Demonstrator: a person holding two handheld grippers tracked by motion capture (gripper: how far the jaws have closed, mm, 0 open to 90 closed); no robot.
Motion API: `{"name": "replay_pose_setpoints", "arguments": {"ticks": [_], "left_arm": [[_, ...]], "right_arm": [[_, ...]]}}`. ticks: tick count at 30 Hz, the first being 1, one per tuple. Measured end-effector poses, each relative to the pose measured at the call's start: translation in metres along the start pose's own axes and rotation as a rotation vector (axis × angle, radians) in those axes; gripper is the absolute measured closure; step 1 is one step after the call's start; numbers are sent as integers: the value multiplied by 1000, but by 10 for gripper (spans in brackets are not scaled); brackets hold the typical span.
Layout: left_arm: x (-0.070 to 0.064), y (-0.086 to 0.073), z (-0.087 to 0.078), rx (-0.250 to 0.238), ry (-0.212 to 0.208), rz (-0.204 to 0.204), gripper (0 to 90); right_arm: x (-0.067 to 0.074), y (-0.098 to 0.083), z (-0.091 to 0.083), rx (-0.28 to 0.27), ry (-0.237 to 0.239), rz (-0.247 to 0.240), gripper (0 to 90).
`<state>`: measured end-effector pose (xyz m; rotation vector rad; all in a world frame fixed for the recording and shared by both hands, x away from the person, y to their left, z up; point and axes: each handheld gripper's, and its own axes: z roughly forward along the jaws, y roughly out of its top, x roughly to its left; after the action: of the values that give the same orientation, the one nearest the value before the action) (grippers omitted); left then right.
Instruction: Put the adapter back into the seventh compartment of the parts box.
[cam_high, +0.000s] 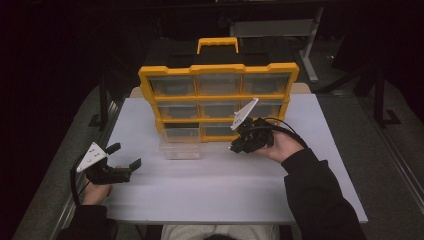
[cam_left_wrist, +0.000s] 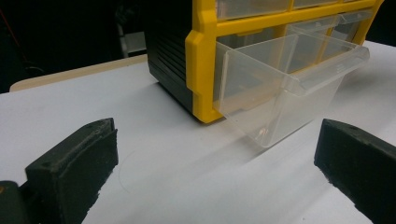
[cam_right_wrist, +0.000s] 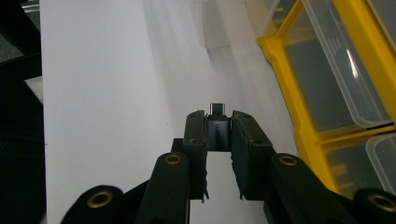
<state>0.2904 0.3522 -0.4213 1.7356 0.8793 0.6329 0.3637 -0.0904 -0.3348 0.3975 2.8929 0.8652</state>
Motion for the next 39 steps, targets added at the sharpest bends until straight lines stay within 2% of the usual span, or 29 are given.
{"name": "replay_pose_setpoints", "arguments": {"ticks": [7, 39], "left_arm": [[0, 0, 0, -2, 2, -3, 0], [0, 0, -1, -6, -1, -8, 0]], "right_arm": [[-1, 9, -2, -3, -5, -24, 748], [-6, 48, -13, -9, -9, -71, 748]]}}
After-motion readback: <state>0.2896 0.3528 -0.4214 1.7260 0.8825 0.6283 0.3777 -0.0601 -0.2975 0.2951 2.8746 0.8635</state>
